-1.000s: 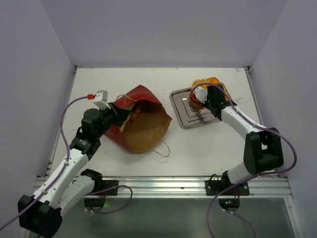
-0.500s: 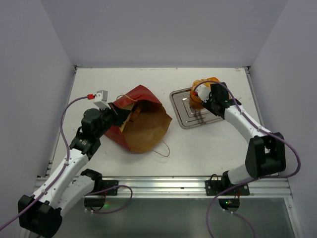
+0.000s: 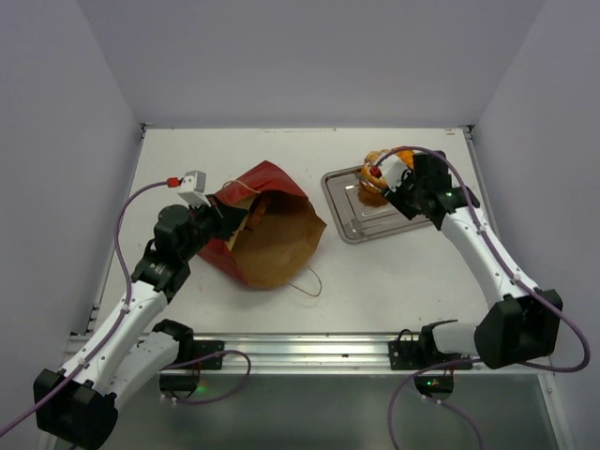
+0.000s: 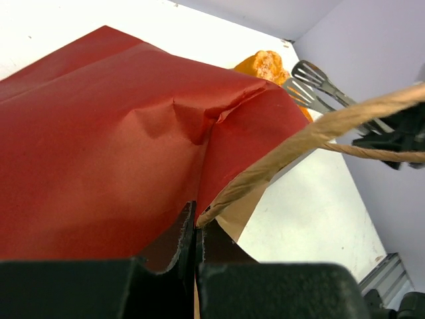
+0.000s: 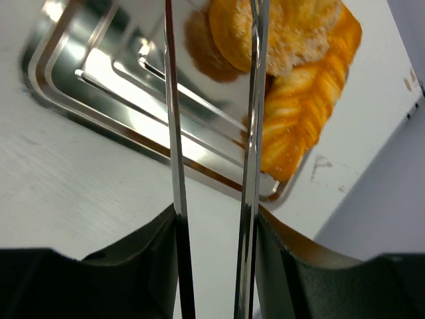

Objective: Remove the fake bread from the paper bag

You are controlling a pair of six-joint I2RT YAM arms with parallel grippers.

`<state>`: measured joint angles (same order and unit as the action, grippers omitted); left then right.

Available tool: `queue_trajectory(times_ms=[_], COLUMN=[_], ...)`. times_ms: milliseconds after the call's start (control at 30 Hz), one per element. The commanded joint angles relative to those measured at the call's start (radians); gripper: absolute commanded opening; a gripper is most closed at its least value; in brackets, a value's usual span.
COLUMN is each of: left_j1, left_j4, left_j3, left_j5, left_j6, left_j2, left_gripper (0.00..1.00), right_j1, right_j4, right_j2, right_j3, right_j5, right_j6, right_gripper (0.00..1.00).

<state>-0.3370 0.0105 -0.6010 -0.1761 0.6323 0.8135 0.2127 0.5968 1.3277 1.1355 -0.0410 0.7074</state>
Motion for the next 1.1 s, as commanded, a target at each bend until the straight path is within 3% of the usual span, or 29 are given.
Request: queue_trajectory(times_ms=[0, 67, 233, 367, 500, 600, 733, 800, 867, 967, 1067], left_j1=[-0.002, 0.000, -0.002, -0.002, -0.002, -0.002, -0.002, -0.002, -0.002, -0.002, -0.002], left_j4=[0.027, 0.055, 0.117, 0.149, 0.169, 0.180, 0.189, 0.197, 0.209, 0.209, 0.207], left_j3=[-0.062, -0.071, -0.098, -0.105, -0.105, -0.099, -0.089, -0.094, -0.103, -0.114, -0.125], left_j5=[-0.019, -0.017, -0.008, -0.019, -0.039, -0.043, -0.054, -0.048, -0.045, -0.040, -0.043], left_j6=[-0.083, -0.126, -0.201, -0.235, -0.237, -0.224, -0.200, -0.194, -0.186, -0.174, -0.166], left_j2=[-0.025, -0.031, -0.022, -0.004, -0.002, -0.011, -0.022, -0.023, -0.023, -0.023, -0.017], left_gripper=[0.00, 0.00, 0.00, 0.00, 0.00, 0.00, 0.00, 0.00, 0.00, 0.00, 0.00], right_j1=[-0.004, -0.004, -0.003, 0.014, 0.074, 0.233, 0.567, 0.669, 0.794, 0.894, 0.935], right_j4=[0.174, 0.326, 0.595, 0.733, 0.706, 0.556, 0.295, 0.226, 0.112, -0.023, -0.159], right_j2=[-0.141, -0.186, -0.283, -0.347, -0.363, -0.364, -0.309, -0.227, -0.164, -0.033, 0.068], right_j3=[0.070, 0.108, 0.167, 0.152, 0.136, 0.106, 0.047, 0.044, 0.038, 0.052, 0.050], right_j5=[0.255, 0.455, 0.722, 0.805, 0.807, 0.674, 0.233, 0.066, -0.195, -0.447, -0.568], right_j6=[-0.010, 0.038, 0.190, 0.366, 0.403, 0.298, 0.144, 0.123, 0.133, 0.203, 0.305], right_gripper=[0.46, 0.44, 0.41, 0.41, 0.41, 0.41, 0.41, 0.41, 0.41, 0.42, 0.42])
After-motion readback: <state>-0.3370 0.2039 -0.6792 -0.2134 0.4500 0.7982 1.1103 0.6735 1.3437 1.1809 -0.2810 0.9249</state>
